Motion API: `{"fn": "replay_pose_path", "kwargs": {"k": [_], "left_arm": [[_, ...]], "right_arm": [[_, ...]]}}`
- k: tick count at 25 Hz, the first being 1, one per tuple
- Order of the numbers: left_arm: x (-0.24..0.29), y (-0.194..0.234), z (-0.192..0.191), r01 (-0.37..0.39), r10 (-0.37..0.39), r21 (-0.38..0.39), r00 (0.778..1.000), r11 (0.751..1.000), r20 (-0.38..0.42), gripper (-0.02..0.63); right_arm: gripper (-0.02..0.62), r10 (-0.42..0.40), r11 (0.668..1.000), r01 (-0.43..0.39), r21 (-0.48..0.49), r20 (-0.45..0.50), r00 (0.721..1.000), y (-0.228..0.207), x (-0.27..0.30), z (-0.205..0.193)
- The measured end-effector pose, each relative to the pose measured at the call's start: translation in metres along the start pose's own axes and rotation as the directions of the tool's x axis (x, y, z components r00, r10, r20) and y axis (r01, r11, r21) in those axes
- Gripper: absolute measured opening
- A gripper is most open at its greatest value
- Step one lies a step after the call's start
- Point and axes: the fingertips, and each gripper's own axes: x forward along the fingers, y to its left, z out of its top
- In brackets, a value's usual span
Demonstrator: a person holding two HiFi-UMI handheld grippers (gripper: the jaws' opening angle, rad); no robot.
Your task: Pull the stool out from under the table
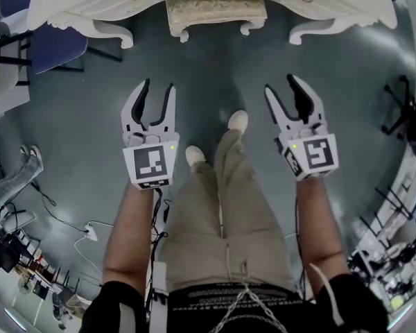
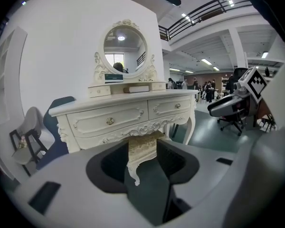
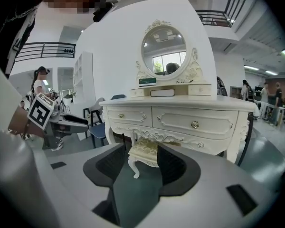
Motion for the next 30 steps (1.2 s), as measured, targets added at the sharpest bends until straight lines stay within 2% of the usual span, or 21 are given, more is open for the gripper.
{"fn": "replay_pose_path", "kwargs": {"k": [10, 15, 21, 26, 30], "left_arm": [[0.069, 0.007, 0.008, -0.045, 0.045, 0.010, 0.998, 0.999, -0.041, 0.170], [0.113, 0.014, -0.002, -0.053, 0.053, 0.007, 0.997, 0.999, -0.061, 0.170], [0.157, 0.005, -0.037, -0.011, 0.018, 0.062, 0.993, 0.998, -0.114, 0.170], [0.194, 0.012, -0.092, -0.008, 0.032, 0.111, 0.975, 0.994, -0.218, 0.178], [0.226, 0.018, -0.116, 0.003, 0.031, 0.137, 0.970, 0.991, -0.242, 0.184]], "right_arm": [[0.191, 0.076, 0.996, -0.079, -0.040, -0.064, 0.995, -0.054, 0.056, -0.007], [0.192, 0.122, 0.987, -0.132, -0.097, -0.100, 0.988, -0.072, 0.096, -0.019], [0.193, 0.144, 0.976, -0.168, -0.137, -0.170, 0.975, -0.083, 0.140, -0.048], [0.195, 0.110, 0.980, -0.146, -0.137, -0.238, 0.965, -0.099, 0.174, -0.097], [0.201, 0.085, 0.984, -0.128, -0.127, -0.299, 0.951, -0.113, 0.202, -0.134]]}}
